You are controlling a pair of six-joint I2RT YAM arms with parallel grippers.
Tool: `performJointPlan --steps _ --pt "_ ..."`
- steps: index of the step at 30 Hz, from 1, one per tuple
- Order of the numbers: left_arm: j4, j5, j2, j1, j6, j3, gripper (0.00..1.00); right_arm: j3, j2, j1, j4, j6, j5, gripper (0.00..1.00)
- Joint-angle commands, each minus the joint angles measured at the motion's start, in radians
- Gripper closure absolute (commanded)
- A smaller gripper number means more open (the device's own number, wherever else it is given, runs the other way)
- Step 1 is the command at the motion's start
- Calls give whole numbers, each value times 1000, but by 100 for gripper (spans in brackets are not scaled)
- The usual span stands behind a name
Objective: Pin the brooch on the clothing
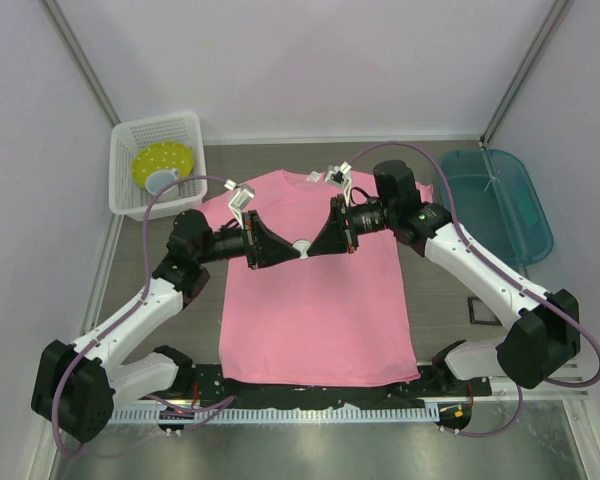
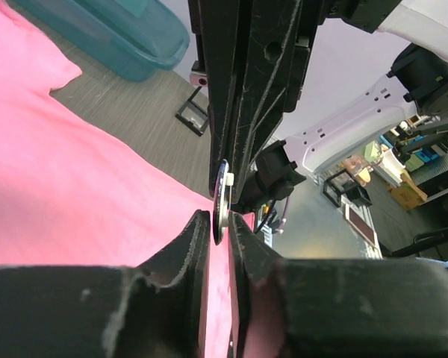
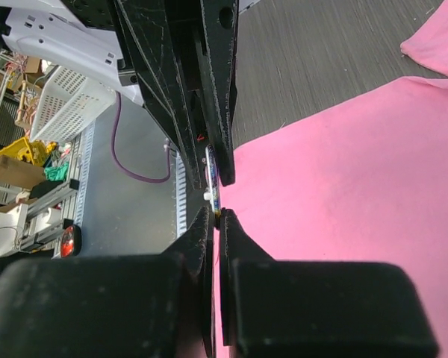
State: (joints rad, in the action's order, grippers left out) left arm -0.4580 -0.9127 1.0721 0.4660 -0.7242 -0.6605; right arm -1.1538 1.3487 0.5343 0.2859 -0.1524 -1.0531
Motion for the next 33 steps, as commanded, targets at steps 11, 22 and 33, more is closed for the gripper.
performJointPlan --steps 11,22,33 --pt "283 107 -97 11 338 -123 58 -14 -10 18 12 1 61 99" --pt "363 169 -64 60 408 -169 54 -18 -3 30 18 -9 71 99" --pt "390 175 -26 103 424 -200 61 -12 -5 36 22 -10 71 99"
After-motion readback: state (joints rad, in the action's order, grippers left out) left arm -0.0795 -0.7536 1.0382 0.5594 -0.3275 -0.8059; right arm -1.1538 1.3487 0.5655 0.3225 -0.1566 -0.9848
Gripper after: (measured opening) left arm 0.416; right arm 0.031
